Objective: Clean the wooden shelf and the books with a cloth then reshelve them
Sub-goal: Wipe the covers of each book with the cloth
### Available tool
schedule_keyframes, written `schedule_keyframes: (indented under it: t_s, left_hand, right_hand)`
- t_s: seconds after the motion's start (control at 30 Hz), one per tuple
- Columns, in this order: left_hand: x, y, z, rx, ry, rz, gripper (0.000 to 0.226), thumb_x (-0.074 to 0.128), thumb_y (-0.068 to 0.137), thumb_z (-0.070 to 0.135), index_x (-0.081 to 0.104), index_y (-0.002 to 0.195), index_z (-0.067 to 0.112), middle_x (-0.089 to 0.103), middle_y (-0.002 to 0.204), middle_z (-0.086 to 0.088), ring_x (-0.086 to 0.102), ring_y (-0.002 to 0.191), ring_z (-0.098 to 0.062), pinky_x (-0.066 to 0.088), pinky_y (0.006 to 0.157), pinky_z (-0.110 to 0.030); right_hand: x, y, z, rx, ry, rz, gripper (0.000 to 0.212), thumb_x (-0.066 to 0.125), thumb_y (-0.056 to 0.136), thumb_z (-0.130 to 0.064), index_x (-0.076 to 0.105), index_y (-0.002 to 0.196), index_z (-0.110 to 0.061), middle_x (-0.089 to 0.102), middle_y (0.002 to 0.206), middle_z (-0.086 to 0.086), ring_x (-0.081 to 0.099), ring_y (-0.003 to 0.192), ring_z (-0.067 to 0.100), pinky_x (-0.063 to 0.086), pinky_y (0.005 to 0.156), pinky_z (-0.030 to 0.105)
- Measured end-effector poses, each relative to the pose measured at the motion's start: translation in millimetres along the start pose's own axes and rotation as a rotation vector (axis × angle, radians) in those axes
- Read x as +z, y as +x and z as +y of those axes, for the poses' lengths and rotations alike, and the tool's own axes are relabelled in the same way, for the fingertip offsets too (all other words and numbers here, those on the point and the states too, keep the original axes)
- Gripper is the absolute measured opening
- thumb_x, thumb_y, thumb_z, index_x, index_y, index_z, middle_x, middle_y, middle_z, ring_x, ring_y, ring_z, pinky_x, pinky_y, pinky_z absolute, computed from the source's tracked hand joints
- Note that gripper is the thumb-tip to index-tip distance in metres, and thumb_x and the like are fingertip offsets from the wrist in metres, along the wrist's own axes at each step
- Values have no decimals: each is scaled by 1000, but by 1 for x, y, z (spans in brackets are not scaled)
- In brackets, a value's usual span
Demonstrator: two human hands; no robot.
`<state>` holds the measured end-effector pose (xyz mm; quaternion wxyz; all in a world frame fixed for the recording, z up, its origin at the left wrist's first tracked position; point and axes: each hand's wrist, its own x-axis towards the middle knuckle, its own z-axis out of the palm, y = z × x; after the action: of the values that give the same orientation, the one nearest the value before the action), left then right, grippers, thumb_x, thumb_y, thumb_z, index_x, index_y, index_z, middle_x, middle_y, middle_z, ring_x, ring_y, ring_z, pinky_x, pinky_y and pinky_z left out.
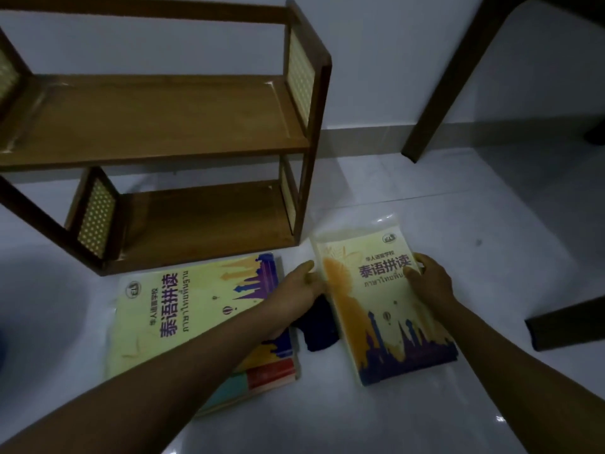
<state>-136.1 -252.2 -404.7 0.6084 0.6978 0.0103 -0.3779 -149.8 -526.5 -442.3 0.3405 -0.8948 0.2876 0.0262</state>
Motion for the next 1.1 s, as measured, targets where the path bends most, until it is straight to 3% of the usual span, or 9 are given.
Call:
schedule_keyframes:
  t_s: [0.17,0.23,0.33,0.43,0.6,0.77,0.87,1.0,1.1]
  left_hand:
    - [-71,-46,-27,266,491,200,56,55,95,23,31,146,24,43,147,0,50,118,-5,42,88,-15]
    - [-112,-65,-46,328,733,287,70,57,88,49,28,146,26,40,149,-1,44,125,-7,39,98,-21]
    - [-165,-82,-77,215,1052,367,112,33,66,90,10,152,23,12,160,-2,15,146,-20,20,117,-43]
    - [-193,-95,-100,86,1187,322,129,32,57,97,-16,150,20,-26,155,0,-18,146,-20,0,118,-50]
    - [-214,-114,-123,125,1149,227,133,39,58,96,-32,142,21,-43,148,5,-31,141,-15,-12,118,-46]
    - [-224,-119,-135,224,1036,259,135,52,59,90,-28,145,24,-37,151,11,-31,141,-9,-14,117,-42]
    - [-225,-122,-142,245,984,258,137,56,58,88,-28,146,25,-35,152,12,-30,141,-8,-14,117,-40]
    - [-223,-127,-150,255,992,276,138,60,58,86,-27,146,23,-30,154,11,-25,143,-7,-11,118,-39]
    - [-226,-132,-148,246,914,287,139,63,57,84,-31,144,30,-25,157,11,-18,146,-9,-15,117,-38]
  right_hand:
    - [15,-8,-21,-105,-369,137,53,54,93,-16,37,142,-8,51,134,19,49,120,37,41,98,44]
    - [39,-34,-44,-315,-277,-3,60,55,93,-17,30,148,-11,37,149,13,35,136,28,28,111,38]
    - [95,-87,-60,-579,-298,-324,66,52,93,-37,24,150,-21,17,158,7,17,145,24,21,117,39]
    - [128,-94,-47,-674,-468,-312,62,45,87,-40,33,145,-21,30,150,16,32,135,38,38,107,49]
    - [112,-75,-90,-622,65,-67,42,50,86,1,55,124,-16,55,119,-3,52,110,12,47,95,28]
    - [155,-106,-145,-710,-261,-136,65,59,81,-2,41,142,-13,39,150,10,37,136,30,35,110,43]
    - [194,-173,-155,-1054,-562,-136,65,72,65,-6,58,128,-16,57,135,11,54,122,37,51,94,46]
    - [207,-200,-176,-1504,-516,-384,62,64,80,-13,41,136,-30,44,147,1,46,130,31,41,103,50]
    - [213,-133,-207,-1123,-521,-196,67,58,85,-6,35,143,-30,33,154,2,36,136,31,30,111,51]
